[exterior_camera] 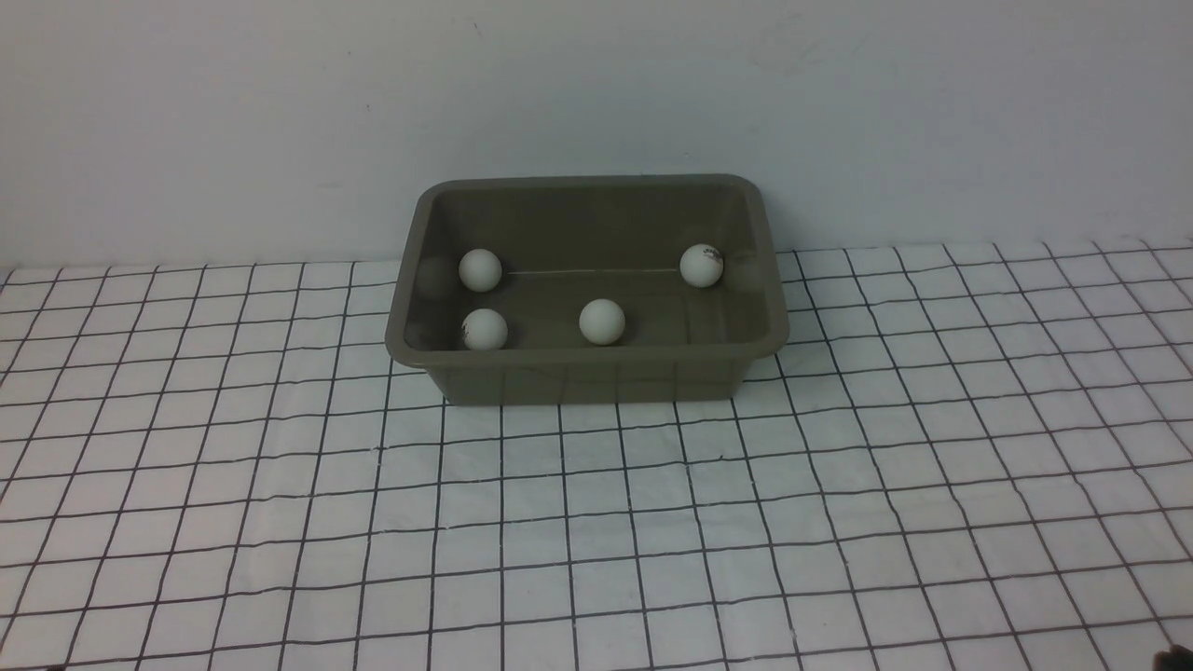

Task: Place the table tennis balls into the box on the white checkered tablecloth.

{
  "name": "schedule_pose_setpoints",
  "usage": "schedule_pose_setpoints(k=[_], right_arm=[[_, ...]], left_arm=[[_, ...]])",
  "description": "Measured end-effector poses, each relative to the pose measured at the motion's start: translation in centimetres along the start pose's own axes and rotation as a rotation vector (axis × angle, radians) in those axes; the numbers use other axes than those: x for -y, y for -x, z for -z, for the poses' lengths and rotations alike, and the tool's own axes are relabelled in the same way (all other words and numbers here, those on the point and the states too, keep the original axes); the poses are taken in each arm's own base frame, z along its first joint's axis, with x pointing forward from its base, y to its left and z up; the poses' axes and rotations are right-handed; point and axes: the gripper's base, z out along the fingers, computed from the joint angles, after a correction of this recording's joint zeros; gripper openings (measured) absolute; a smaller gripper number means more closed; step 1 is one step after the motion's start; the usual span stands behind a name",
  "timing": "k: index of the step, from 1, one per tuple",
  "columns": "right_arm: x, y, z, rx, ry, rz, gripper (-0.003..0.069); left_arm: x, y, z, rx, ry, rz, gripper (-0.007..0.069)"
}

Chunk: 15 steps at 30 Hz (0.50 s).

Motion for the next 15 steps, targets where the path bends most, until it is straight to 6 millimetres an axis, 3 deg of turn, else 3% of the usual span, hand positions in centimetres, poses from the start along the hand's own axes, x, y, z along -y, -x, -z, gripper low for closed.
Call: schedule_pose_setpoints(k=[15], right_arm=[[0.21,-0.03,0.09,0.003,-0.031,0.034,-0.0016]], left_arm=[[0.00,0.00,0.00,0.000,0.000,0.000,0.0342]])
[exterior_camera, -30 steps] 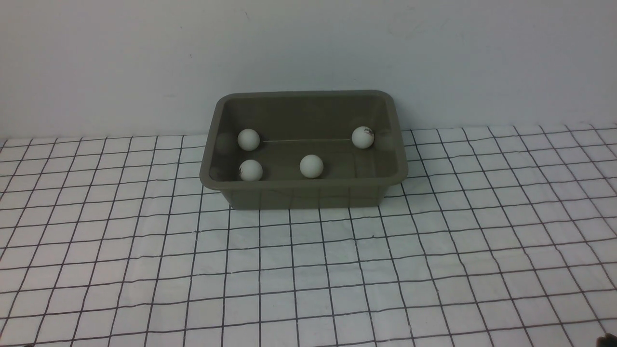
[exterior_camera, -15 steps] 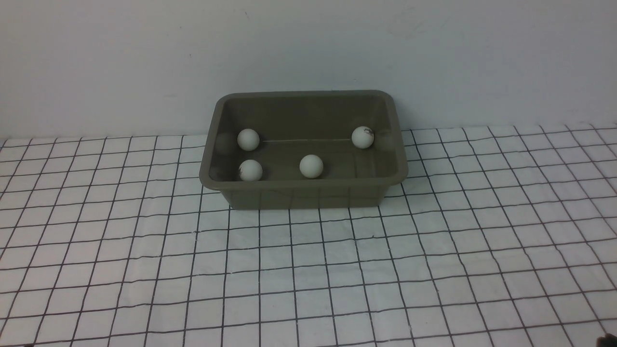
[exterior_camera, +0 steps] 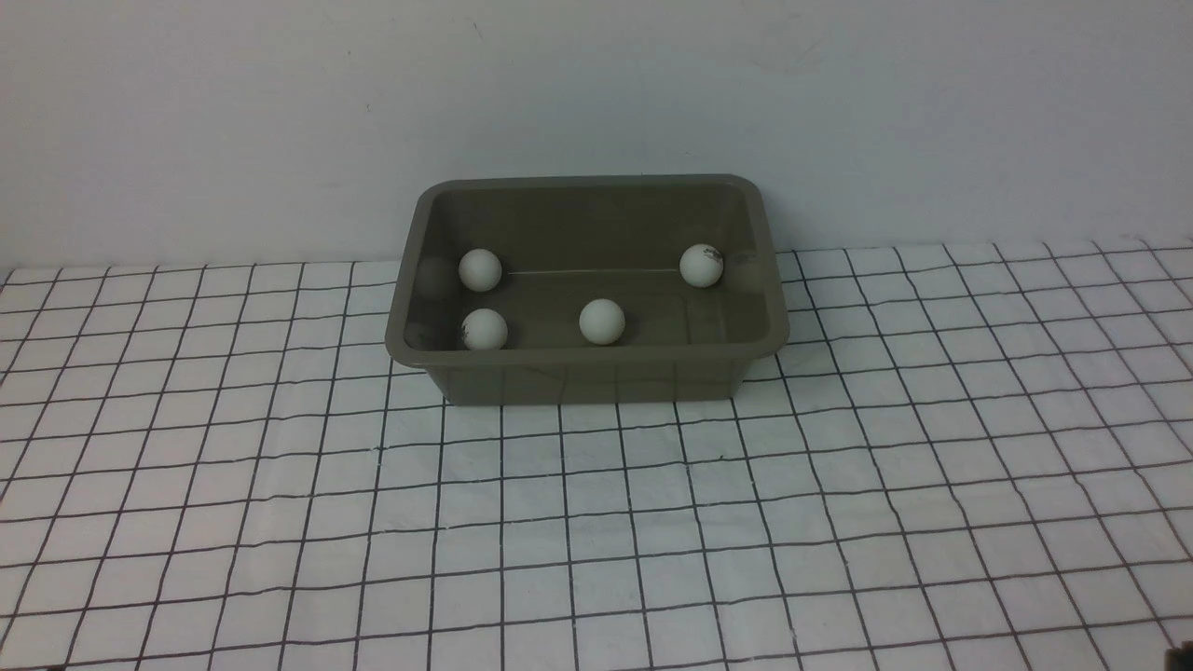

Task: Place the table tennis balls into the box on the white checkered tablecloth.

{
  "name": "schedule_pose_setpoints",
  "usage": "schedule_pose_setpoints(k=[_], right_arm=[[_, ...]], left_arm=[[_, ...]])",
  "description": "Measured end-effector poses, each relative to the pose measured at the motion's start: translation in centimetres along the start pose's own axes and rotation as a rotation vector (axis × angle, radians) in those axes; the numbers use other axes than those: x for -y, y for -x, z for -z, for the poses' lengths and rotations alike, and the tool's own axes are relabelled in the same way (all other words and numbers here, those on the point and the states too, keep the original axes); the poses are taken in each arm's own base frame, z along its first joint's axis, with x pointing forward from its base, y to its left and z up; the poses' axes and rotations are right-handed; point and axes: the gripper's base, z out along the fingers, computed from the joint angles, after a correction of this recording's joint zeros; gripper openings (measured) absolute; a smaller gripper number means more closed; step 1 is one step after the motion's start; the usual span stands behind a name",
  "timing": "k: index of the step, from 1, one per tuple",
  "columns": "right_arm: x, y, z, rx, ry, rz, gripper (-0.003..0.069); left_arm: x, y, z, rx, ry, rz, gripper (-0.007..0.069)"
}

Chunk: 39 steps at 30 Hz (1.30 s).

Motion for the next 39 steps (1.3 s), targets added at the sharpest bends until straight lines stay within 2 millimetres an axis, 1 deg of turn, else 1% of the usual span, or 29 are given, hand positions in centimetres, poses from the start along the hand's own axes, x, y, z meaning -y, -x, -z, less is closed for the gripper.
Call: schedule_pose_setpoints(k=[2,5,15,27,34,39], right_arm=[[0.21,-0.19,0.11,-0.015,-0.039,-0.019,-0.0016],[0.37,-0.11,0.35,0.012,-0.073,-0.037,-0.0016],[0.63,-0.10,0.64,0.066,-0.135,-0.060,-0.0016],[0.63,-0.09,0.66,0.070,-0.137,-0.069,-0.0016],[0.40,-0.01,0.63,0.085,-0.109,-0.155,-0.0016],[0.49,-0.07,0.63,0.080,-0.119,-0.163,-0.0016]], left_arm=[[0.00,0.00,0.00,0.000,0.000,0.001,0.0342],[0.00,0.00,0.00,0.000,0.000,0.001,0.0342],[0.01,0.00,0.00,0.000,-0.001,0.002,0.0342],[0.01,0.00,0.00,0.000,-0.001,0.002,0.0342],[0.01,0.00,0.00,0.000,-0.001,0.002,0.0342],[0.01,0.00,0.00,0.000,-0.001,0.002,0.0342]])
